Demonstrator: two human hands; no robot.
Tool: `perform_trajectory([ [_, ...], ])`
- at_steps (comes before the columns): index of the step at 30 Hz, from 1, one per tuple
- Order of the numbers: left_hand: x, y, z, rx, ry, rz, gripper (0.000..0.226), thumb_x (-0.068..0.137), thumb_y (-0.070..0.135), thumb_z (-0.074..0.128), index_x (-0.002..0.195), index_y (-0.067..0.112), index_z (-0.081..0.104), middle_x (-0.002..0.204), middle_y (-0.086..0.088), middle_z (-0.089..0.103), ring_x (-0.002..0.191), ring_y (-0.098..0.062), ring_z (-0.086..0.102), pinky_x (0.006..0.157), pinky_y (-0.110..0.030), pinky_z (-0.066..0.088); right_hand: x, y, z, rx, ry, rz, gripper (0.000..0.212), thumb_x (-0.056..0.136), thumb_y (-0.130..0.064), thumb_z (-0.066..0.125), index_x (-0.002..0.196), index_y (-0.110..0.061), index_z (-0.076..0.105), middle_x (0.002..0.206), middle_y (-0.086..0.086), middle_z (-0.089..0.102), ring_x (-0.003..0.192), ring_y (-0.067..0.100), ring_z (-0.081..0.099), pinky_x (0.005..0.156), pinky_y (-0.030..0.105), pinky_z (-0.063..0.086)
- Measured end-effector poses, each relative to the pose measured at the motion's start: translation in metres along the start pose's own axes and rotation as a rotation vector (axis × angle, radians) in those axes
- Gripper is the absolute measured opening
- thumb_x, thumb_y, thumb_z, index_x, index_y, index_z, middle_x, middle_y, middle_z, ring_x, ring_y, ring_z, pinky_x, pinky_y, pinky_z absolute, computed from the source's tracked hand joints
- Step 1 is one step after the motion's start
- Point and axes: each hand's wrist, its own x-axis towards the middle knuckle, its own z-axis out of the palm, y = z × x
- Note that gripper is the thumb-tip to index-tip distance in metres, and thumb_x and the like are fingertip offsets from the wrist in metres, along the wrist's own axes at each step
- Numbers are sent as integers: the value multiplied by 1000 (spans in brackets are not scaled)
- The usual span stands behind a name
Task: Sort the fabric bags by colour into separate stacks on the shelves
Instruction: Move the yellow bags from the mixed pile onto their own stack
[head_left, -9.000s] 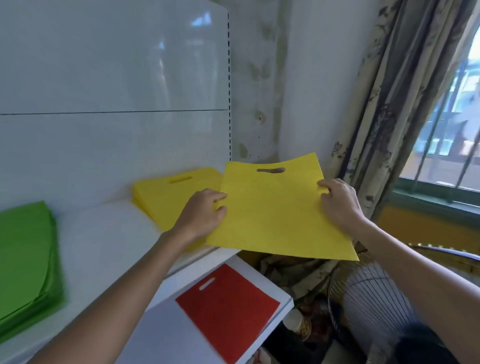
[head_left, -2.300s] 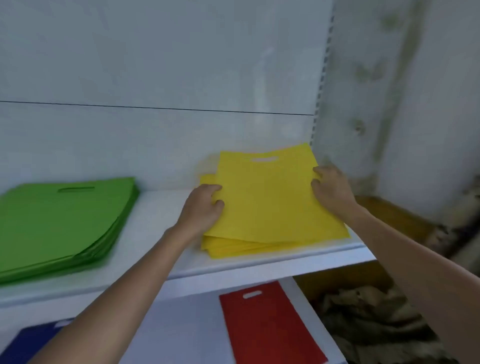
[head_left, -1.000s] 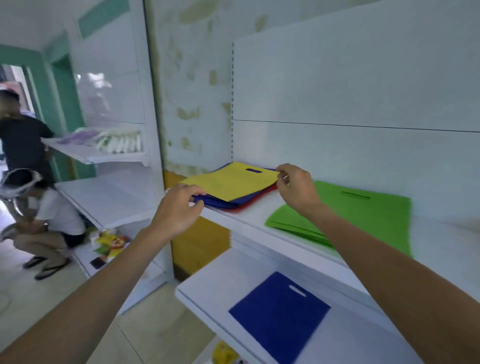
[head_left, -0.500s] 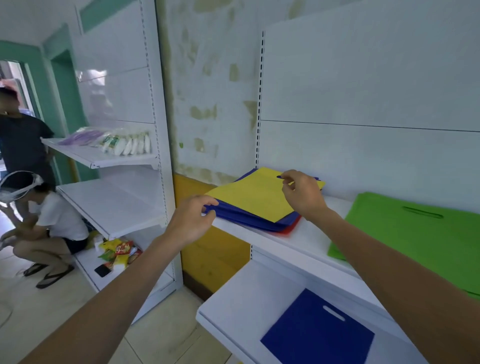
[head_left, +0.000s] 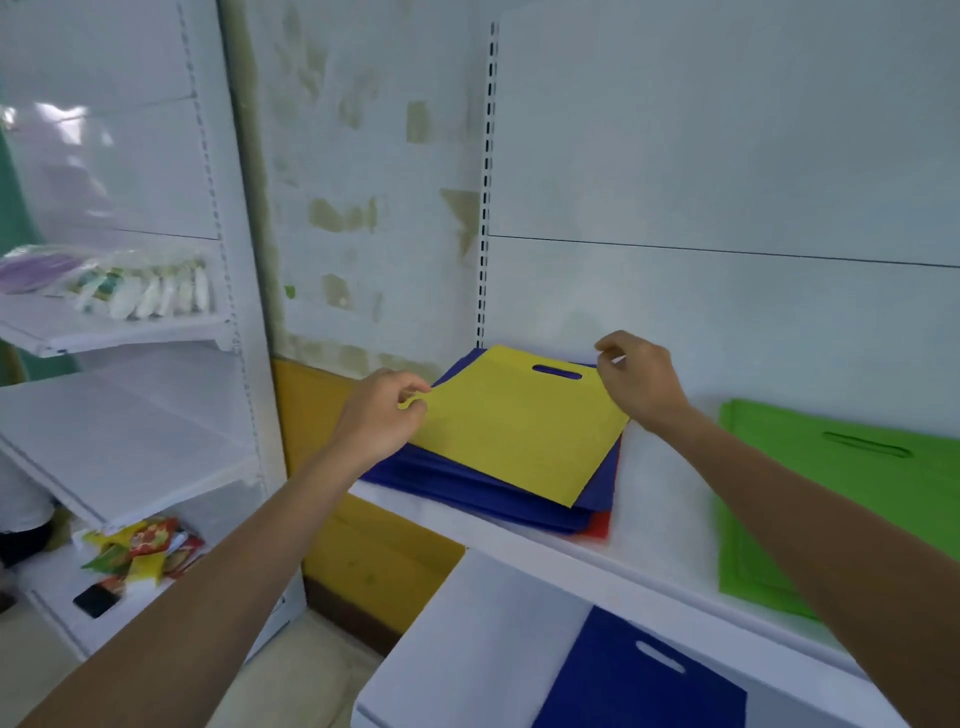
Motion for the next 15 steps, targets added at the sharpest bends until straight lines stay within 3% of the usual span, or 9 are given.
perform_trajectory([
  [10,90,-39,29,14,-227,65,30,91,19,52,120,12,58,121,-7,57,107,-21,55,90,-31,43,20,7,-9,-185,269,306,27,89,-6,47,114,-1,57,115,16,60,102,31,56,84,34,42],
  [13,94,-49,44,5,-226,63,24,86,17,55,105,5,63,108,-11,63,101,-27,58,85,-37,46,12,-2,7,-307,117,543,19,91,-15,45,92,1,54,115,23,57,95,33,51,80,32,40],
  [15,92,-56,52,-43,-212,45,20,82,18,56,92,3,65,94,-11,66,91,-28,59,77,-39,48,0,-2,30,-369,-41,635,28,93,-21,42,102,2,54,119,23,55,103,34,52,85,32,41],
])
